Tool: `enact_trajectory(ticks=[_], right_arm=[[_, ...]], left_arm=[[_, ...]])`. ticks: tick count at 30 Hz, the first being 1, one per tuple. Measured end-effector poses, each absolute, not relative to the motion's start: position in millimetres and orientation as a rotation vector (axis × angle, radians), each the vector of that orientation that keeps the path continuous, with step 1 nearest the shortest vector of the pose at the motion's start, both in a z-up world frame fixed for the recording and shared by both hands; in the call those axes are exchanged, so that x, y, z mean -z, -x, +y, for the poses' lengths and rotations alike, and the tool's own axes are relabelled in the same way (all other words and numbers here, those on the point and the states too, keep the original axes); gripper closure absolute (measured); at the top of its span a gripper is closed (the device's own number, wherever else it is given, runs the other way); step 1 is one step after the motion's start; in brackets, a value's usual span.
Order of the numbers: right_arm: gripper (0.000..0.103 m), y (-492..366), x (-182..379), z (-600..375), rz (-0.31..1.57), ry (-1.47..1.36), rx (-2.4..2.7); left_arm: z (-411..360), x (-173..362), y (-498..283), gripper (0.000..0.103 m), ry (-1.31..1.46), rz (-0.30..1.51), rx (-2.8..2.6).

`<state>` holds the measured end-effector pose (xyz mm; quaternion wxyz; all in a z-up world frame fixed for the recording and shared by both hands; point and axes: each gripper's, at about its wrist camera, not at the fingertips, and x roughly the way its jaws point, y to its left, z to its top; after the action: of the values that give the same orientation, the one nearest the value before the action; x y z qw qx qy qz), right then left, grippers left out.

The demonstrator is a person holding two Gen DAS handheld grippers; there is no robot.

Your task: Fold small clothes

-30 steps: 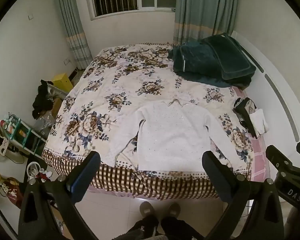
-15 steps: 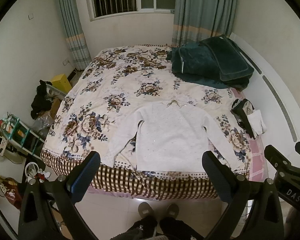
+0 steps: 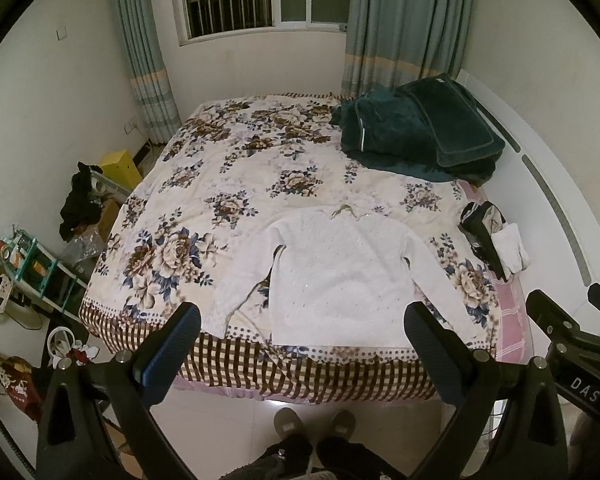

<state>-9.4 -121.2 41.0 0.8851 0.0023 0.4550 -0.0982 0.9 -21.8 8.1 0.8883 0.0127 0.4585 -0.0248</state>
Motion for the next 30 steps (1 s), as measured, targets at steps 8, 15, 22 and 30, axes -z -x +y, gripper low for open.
enact_trajectory(ticks=[8, 15, 22, 30], right_arm=[[0.0, 3, -50, -124, 0.942, -0.006, 0.205], [0.0, 1, -63, -124, 0.939, -0.005, 0.202], [0.0, -2, -68, -125, 0.938, -0.006, 0.199], [0.0, -2, -68, -125, 0.935, -0.005, 0.199]], left_arm=[[-18, -14, -3, 0.0, -0.022, 0.945, 0.056], [-14, -16, -3, 0.0, -0.022, 0.943, 0.057], [-10, -16, -2, 0.0, -0.019, 0.939, 0.057], [-10, -15, 0, 0.0, -0.018, 0.937, 0.058]])
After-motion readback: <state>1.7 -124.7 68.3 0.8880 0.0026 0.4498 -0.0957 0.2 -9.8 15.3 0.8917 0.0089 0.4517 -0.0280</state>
